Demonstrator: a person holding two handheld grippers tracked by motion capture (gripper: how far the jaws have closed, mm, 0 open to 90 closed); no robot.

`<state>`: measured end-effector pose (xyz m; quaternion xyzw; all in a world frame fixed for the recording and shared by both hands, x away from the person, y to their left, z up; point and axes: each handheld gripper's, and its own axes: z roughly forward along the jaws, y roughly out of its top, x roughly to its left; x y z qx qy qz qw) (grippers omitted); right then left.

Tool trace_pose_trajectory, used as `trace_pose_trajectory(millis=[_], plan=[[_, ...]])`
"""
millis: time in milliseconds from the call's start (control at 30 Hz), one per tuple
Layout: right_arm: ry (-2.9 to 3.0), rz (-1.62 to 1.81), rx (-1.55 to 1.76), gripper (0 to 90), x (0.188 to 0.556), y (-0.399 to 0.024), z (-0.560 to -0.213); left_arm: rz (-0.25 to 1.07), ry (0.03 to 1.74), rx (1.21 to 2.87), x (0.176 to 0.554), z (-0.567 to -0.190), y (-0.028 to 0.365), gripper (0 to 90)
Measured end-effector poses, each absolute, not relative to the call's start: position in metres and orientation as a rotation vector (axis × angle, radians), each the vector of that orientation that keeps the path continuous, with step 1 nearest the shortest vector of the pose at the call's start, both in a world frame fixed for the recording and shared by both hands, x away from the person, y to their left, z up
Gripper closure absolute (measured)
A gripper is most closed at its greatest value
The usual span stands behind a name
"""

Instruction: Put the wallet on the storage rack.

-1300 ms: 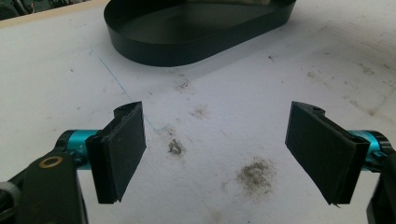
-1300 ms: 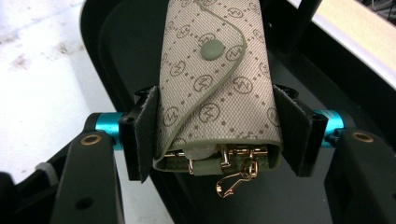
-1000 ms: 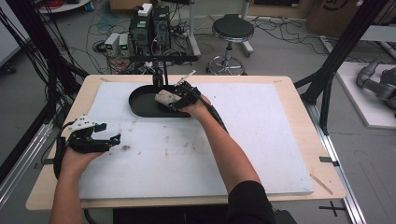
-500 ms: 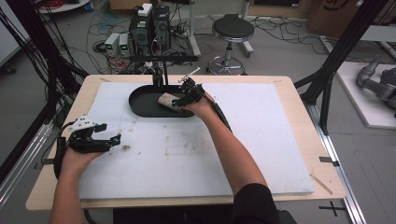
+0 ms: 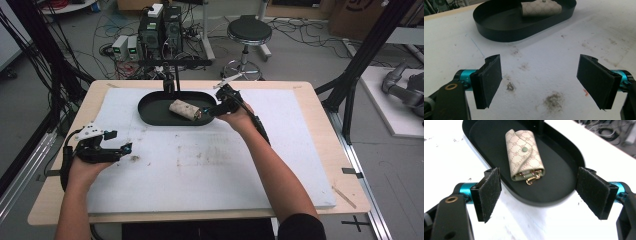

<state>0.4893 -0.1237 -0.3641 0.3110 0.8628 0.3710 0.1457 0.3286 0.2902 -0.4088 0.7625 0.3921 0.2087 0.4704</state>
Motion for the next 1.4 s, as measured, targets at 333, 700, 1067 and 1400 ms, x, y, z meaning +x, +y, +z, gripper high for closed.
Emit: trace_pose_trajectory(millis=[333, 700, 1067, 1400], plan=[[2.447, 1.075, 0.923, 19.2, 0.455, -0.168, -0.354, 0.493, 0.935, 1.87, 0.332, -0.41, 0.281, 20.2], [2.314, 1.225, 0.936, 19.2, 0.41, -0.224, -0.356, 0.487, 0.92, 1.858, 0.335, -0.41, 0.274, 20.2], [2.204, 1.264, 1.02, 19.1, 0.373, -0.274, -0.383, 0.488, 0.913, 1.864, 0.337, -0.412, 0.269, 19.7], [2.096, 1.347, 1.076, 19.1, 0.356, -0.303, -0.407, 0.497, 0.907, 1.851, 0.337, -0.416, 0.264, 19.7]])
